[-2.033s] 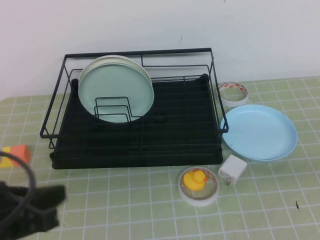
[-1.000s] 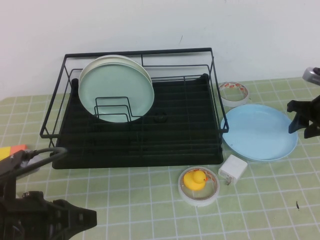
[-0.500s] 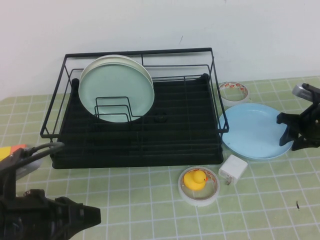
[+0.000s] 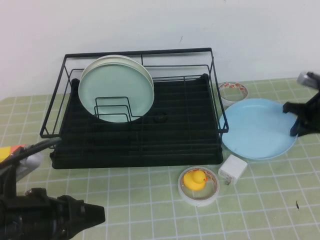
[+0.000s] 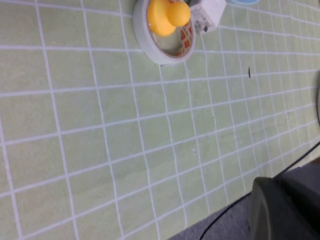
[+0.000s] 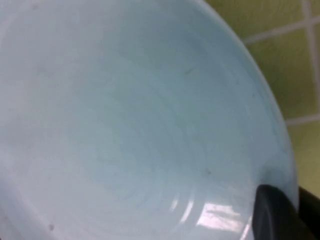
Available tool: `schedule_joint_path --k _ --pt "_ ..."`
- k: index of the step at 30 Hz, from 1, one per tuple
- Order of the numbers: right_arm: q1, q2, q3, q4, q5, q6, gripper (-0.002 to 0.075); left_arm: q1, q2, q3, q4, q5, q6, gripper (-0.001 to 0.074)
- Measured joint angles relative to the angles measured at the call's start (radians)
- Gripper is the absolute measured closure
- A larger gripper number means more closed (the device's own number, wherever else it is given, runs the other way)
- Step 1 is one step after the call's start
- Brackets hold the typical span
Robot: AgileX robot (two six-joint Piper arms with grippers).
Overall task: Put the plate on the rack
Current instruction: Pick up the plate from the table, then hand over the plate
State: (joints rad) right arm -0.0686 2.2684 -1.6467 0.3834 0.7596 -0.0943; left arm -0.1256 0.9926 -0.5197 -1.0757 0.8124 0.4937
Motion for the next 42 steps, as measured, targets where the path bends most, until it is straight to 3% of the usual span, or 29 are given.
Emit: schedule_joint_path --k 9,12,18,22,31,36,40,42 --pt "-0.020 -0.205 -0.184 -0.418 0.217 0.108 0.0717 0.000 0.000 0.000 -0.154 0.028 0.076 0.0710" --pt "-0.023 -0.288 -0.191 -0.454 0.272 0.110 0.0717 0.000 0.000 0.000 -0.290 0.042 0.184 0.0605" --pt "0.070 -0.444 -0.191 -0.307 0.443 -0.067 0.0717 0.000 0.000 0.000 -0.558 0.058 0.300 0.0272" --pt "0.218 -0.541 -0.151 -0.226 0.462 -0.104 0.0717 0.000 0.013 -0.002 -0.592 0.058 0.321 0.0193" --pt "0.573 -0.696 0.038 -0.201 0.374 -0.074 0.0717 0.000 0.039 -0.002 -0.598 0.103 0.339 0.0176" --pt "0.693 -0.703 0.058 -0.200 0.336 -0.057 0.0717 0.000 0.039 -0.002 -0.598 0.149 0.393 0.0193" --pt "0.721 -0.705 0.058 -0.184 0.306 -0.051 0.0717 0.000 0.039 -0.002 -0.598 0.147 0.405 0.0307" --pt "0.721 -0.706 0.058 -0.181 0.302 -0.051 0.0717 0.000 0.039 -0.002 -0.590 0.142 0.409 0.0424"
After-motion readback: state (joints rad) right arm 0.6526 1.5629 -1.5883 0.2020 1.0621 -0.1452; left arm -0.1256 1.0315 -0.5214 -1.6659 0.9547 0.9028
